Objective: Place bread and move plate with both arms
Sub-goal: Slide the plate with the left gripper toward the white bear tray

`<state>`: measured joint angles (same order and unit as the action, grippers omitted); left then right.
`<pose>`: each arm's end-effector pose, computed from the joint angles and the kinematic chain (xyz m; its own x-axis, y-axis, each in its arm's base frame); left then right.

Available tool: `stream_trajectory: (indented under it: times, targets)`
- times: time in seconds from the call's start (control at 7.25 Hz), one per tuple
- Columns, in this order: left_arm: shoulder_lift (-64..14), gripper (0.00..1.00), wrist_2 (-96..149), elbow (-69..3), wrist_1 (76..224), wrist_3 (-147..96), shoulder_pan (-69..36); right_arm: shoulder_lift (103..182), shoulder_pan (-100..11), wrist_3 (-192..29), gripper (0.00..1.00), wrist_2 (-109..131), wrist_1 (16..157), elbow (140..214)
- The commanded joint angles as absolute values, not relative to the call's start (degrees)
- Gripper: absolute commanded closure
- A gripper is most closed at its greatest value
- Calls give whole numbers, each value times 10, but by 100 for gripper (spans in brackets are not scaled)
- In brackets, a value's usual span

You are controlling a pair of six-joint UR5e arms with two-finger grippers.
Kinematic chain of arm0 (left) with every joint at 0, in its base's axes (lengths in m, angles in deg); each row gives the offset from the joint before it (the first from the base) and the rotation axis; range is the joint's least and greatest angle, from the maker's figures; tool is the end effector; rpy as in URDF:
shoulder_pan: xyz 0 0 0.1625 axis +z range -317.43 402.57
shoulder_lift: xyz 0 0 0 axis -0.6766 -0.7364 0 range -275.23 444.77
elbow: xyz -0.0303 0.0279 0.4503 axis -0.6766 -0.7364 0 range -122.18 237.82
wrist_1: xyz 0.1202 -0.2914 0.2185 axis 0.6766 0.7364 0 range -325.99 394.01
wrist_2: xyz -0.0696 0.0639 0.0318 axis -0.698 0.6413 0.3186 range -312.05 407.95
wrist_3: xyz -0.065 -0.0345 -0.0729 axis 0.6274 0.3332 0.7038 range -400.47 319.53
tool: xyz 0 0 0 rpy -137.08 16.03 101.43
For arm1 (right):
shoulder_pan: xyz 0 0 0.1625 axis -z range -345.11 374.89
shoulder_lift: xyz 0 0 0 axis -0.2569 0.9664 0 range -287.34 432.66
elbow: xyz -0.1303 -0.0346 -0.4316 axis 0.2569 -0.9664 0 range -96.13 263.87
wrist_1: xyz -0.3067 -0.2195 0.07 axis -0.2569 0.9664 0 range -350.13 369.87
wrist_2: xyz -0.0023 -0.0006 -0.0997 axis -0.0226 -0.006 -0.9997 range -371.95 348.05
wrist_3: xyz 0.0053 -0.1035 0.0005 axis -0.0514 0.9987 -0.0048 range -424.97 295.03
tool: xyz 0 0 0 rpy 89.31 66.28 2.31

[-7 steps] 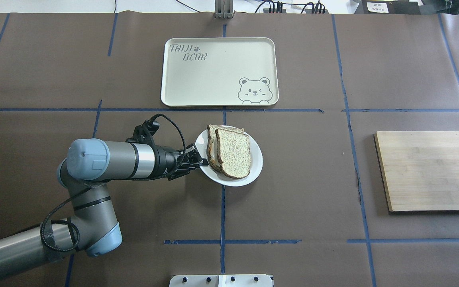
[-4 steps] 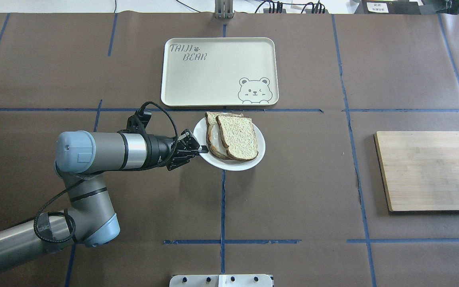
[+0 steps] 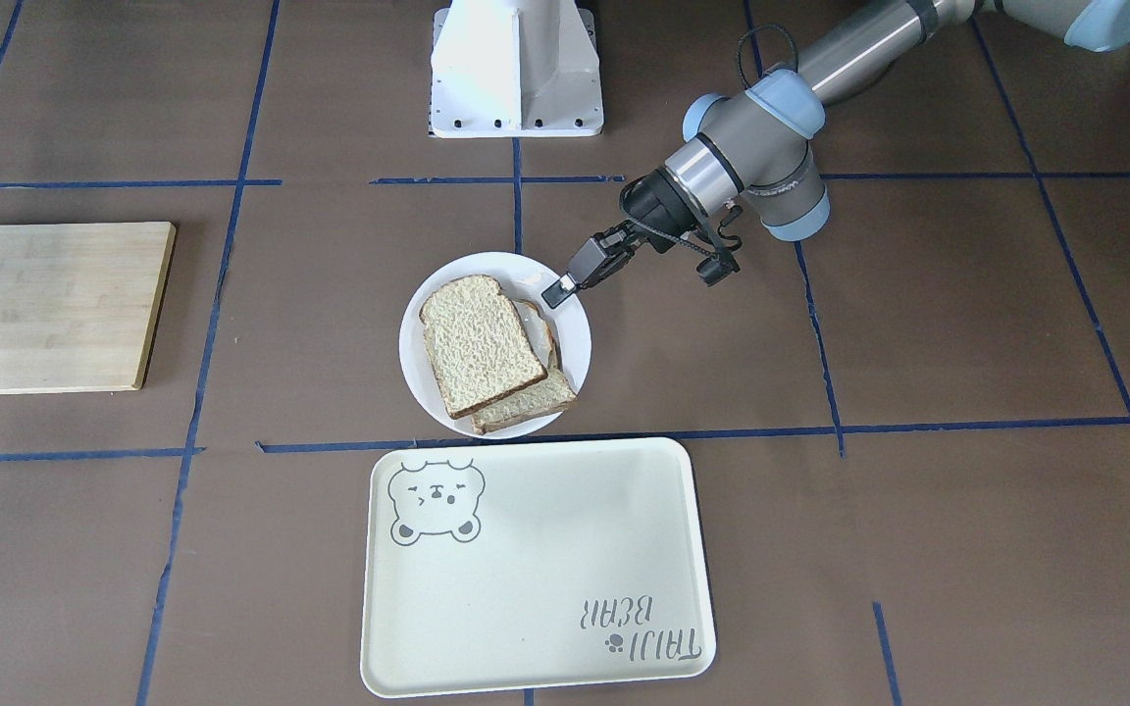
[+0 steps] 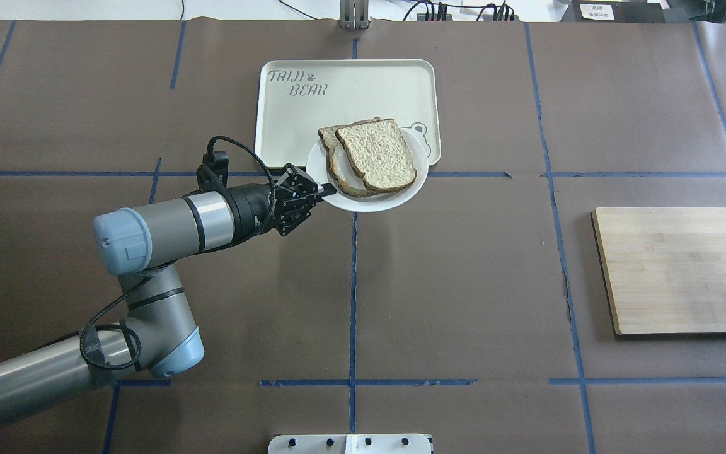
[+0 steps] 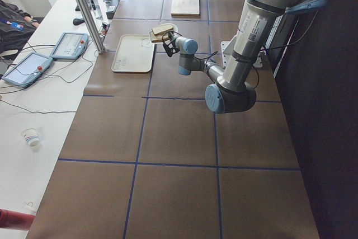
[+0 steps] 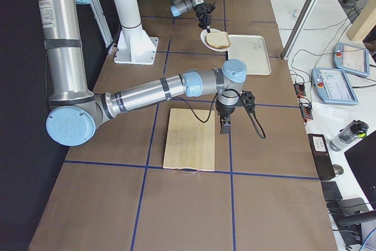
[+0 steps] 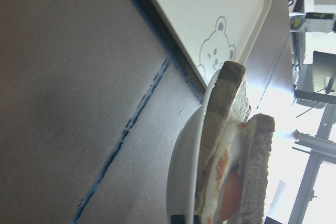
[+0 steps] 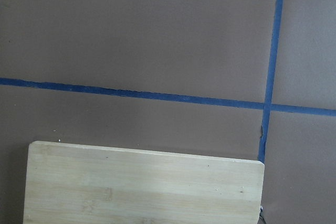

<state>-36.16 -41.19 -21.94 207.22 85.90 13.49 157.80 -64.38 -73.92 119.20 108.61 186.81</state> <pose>0.4985 -0.4316 0.3016 -0.4649 -0.4200 -0.7794 0.2772 0.7671 -0.5786 -0.0276 -0.4950 0.5646 0.7404 -0.0882 0.6664 0.0695 0.9961 0.0545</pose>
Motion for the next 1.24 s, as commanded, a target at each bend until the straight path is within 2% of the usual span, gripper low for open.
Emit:
stream_trajectory:
  times: [0.0, 0.41, 0.83, 1.1]
  targets:
    - [-423, 100, -382, -114, 2076, 906, 96, 1589, -654, -713, 0, 1193, 1087, 1867]
    - [-513, 100, -381, 35, 2073, 938, 56, 1599, -671, -681, 0, 1195, 1087, 1866]
    - [-545, 100, -380, 95, 2068, 937, 58, 1593, -671, -681, 0, 1195, 1087, 1855]
    - [-546, 97, -384, 98, 2066, 930, 58, 1592, -671, -681, 0, 1195, 1086, 1854]
